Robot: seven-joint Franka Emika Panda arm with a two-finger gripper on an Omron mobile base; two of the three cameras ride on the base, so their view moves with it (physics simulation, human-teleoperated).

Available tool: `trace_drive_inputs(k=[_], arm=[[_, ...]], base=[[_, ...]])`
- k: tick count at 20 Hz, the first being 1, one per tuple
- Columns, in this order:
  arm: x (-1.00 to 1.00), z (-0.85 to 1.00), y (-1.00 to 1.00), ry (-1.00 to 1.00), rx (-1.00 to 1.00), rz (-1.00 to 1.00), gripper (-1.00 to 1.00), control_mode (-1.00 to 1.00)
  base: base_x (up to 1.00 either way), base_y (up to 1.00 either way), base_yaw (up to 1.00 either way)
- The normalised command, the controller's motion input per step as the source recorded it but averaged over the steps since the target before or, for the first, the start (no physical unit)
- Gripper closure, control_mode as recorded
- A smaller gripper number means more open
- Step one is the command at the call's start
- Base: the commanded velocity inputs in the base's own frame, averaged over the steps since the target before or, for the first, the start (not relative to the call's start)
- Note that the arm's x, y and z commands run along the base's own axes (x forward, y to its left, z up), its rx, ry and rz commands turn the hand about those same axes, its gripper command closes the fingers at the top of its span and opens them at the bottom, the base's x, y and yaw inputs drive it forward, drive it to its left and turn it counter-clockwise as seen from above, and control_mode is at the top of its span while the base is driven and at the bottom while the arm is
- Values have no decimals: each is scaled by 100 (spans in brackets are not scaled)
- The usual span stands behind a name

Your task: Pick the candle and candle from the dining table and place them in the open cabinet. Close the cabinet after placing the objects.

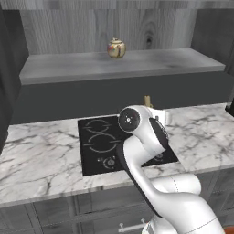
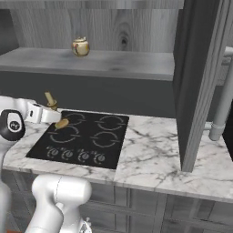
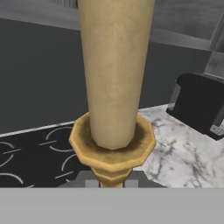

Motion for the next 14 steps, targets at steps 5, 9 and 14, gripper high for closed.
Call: trace_drive_inputs(k=[5,9,14], arm=[[-11,37,7,-13,-1,0,100,-100],[-6,55,11,-7,-6,0,100,-100],[-13,59,32,-1,-1,0,100,-100]], base=[[0,0,0],[0,0,0],[0,0,0]])
